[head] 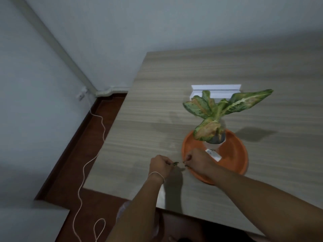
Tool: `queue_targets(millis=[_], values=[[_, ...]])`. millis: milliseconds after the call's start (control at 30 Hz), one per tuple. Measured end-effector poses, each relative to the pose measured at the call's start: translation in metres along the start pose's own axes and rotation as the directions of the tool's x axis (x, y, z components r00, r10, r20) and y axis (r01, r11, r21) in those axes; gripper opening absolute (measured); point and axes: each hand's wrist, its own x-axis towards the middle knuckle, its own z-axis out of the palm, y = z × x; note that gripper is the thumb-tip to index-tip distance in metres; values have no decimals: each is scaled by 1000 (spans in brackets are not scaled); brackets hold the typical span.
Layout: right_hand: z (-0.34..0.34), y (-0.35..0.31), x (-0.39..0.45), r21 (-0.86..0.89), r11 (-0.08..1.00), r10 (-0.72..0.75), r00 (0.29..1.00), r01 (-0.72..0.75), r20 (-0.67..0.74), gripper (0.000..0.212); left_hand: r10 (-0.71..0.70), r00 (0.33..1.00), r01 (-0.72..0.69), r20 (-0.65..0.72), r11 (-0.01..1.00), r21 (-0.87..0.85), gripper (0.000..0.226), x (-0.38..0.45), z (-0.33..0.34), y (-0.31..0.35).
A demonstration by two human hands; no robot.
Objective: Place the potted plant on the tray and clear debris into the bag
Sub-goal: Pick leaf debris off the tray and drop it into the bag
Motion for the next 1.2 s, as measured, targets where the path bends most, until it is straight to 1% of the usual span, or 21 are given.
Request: queue_targets(millis=[133,267,367,433,500,633,700,767,867,1033,1133,1200], values=[[41,-56,12,-2,995,-95,993,95,76,7,-86,991,83,-99,996,-33,6,-22,-50,-60],[98,-116,18,-15,979,-197,965,202,171,4,-218,955,211,-201,976,-58,5,-58,-101,-134],[146,-160,14,-29,961,-259,931,275,257,4,-298,919,288,-257,954,-76,8,-90,-132,-186],[177,-188,8,-28,947,-298,905,321,304,3,-351,888,331,-297,936,-119,10,-110,-148,-216],[206,-215,1,-29,920,-357,866,391,351,2,-403,857,373,-321,915,-154,12,-129,-160,-242],[246,-245,-7,-39,889,-398,813,456,424,5,-464,830,420,-309,885,-202,10,-152,-170,-275],[263,-254,-9,-50,886,-393,803,462,448,4,-487,821,441,-297,872,-212,12,-157,-171,-290],[276,-259,-10,-53,886,-393,807,461,440,3,-495,824,450,-277,868,-211,13,-158,-172,-301],[288,-262,-8,-59,877,-411,808,477,421,13,-467,841,428,-273,883,-193,15,-155,-172,-311],[300,-255,-4,-93,876,-397,815,474,422,28,-404,889,386,-215,914,-122,20,-150,-170,-323],[302,-248,-3,-98,879,-391,823,467,413,28,-394,906,387,-154,919,-71,23,-148,-164,-332],[299,-245,-3,-86,891,-379,833,446,404,24,-395,907,393,-144,919,-43,25,-146,-161,-336]])
